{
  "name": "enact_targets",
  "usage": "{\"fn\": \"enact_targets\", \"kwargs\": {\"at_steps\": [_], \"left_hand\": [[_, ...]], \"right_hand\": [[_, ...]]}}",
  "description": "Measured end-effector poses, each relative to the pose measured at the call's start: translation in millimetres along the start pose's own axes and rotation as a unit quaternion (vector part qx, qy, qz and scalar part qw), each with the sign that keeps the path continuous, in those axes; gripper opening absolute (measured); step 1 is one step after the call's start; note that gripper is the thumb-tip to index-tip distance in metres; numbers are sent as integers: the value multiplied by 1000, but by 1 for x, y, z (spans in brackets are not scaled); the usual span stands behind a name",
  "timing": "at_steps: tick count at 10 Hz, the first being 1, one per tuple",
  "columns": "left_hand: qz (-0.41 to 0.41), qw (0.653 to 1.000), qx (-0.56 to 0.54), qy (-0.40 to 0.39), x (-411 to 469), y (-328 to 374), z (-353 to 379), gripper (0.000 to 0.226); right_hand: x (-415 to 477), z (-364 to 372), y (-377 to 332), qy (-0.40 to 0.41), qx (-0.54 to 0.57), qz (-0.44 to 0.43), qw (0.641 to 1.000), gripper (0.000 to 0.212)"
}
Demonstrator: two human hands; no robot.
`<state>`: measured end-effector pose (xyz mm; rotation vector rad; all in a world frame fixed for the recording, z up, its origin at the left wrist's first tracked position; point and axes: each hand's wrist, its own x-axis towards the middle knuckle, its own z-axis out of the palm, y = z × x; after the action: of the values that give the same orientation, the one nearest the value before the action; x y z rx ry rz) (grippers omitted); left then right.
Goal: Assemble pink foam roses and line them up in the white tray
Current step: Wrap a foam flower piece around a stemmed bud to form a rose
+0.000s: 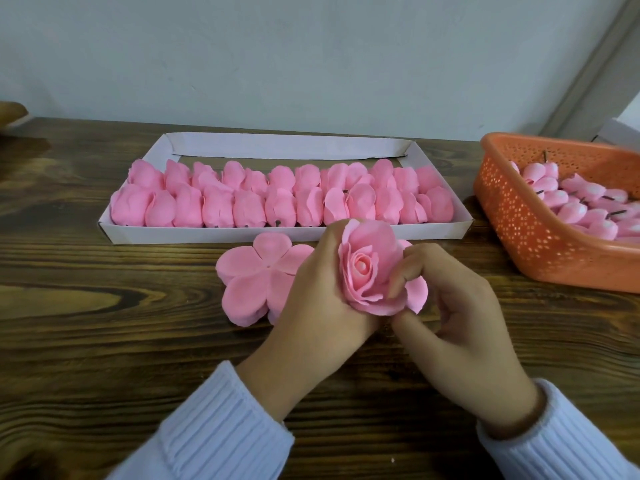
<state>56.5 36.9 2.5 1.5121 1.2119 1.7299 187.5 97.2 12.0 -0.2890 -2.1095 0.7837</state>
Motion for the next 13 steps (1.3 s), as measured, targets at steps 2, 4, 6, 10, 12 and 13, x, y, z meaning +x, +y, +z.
{"fn": "enact_targets", "kwargs": {"at_steps": [2, 4, 6, 10, 12, 13], "left_hand": [[-64, 995, 71, 31, -9, 5, -1, 68], [-77, 995, 42, 40, -8, 13, 2, 36], [-123, 992, 11, 21, -8, 18, 2, 32], [-136, 985, -4, -104, -9, 20, -2, 31], [-110, 986, -42, -115, -10, 19, -2, 29], [-83, 990, -63, -92, -11, 22, 0, 26]], "right_hand": [[0, -1, -1, 16, 56, -7, 998, 34], [-1, 1, -1, 96, 141, 63, 983, 43], [2, -3, 1, 79, 154, 121, 977, 9], [2, -8, 5, -5, 320, 214, 923, 31], [3, -8, 4, -2, 351, 242, 905, 22], [4, -3, -1, -3, 400, 252, 881, 38]]}}
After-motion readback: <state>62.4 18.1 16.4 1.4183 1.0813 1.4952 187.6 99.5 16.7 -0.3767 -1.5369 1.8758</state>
